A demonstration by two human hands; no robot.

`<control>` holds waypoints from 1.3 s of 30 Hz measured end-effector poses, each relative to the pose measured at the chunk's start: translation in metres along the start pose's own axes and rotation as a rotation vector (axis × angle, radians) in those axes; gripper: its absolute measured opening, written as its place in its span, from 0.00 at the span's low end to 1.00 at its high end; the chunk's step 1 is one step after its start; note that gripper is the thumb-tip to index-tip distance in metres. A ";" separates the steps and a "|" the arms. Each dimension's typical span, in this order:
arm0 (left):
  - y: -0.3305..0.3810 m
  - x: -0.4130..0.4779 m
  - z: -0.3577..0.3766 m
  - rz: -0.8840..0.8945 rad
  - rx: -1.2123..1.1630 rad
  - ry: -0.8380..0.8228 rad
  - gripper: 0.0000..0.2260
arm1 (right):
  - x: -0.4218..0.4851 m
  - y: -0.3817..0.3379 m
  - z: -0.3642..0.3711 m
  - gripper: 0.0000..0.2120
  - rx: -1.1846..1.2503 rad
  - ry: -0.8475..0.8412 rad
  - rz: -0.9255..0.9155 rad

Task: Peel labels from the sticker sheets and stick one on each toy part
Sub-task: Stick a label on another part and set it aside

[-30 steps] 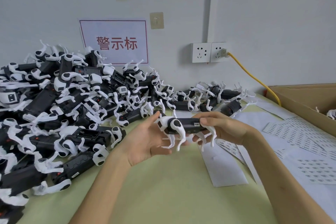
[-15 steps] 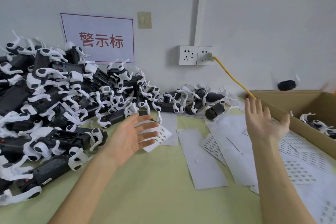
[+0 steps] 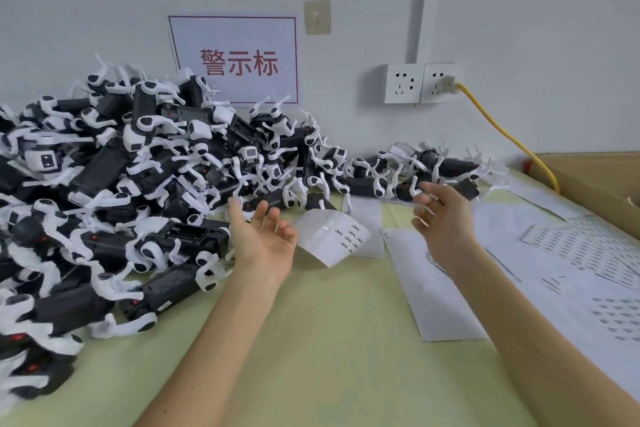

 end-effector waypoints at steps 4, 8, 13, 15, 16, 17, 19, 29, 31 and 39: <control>-0.011 -0.004 -0.010 -0.070 -0.077 0.133 0.27 | -0.005 0.010 0.004 0.05 -0.057 -0.017 0.008; -0.012 -0.007 -0.021 -0.025 -0.097 0.312 0.22 | -0.007 0.011 0.008 0.05 -0.056 -0.042 0.005; -0.008 -0.002 -0.020 -0.003 -0.019 0.290 0.21 | -0.011 0.013 0.013 0.06 -0.085 -0.070 0.008; -0.009 0.000 -0.018 -0.031 -0.012 0.232 0.22 | -0.012 0.014 0.015 0.06 -0.112 -0.091 -0.010; -0.010 0.000 -0.016 -0.042 -0.001 0.190 0.22 | -0.013 0.014 0.017 0.06 -0.128 -0.104 -0.018; -0.013 0.000 -0.013 -0.044 0.024 0.141 0.22 | -0.013 0.014 0.018 0.06 -0.142 -0.120 -0.023; -0.016 -0.002 -0.005 -0.015 0.131 0.039 0.22 | -0.014 0.015 0.022 0.06 -0.170 -0.152 -0.035; -0.037 -0.037 0.048 0.255 0.938 -0.678 0.22 | -0.038 0.012 0.051 0.10 -0.431 -0.382 -0.284; -0.043 -0.041 0.049 0.270 1.037 -0.736 0.21 | -0.043 0.016 0.057 0.13 -0.421 -0.436 -0.265; -0.048 -0.039 0.044 0.251 1.157 -0.738 0.21 | -0.049 0.018 0.064 0.15 -0.374 -0.542 -0.157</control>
Point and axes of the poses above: each hand's wrist, its own x-axis towards the middle knuckle, its own z-axis out of the palm, y = z × x, the point moved 6 cm from there along x, towards the middle knuckle, and after that the axes turned 5 degrees about x, right-handed, at the moved point
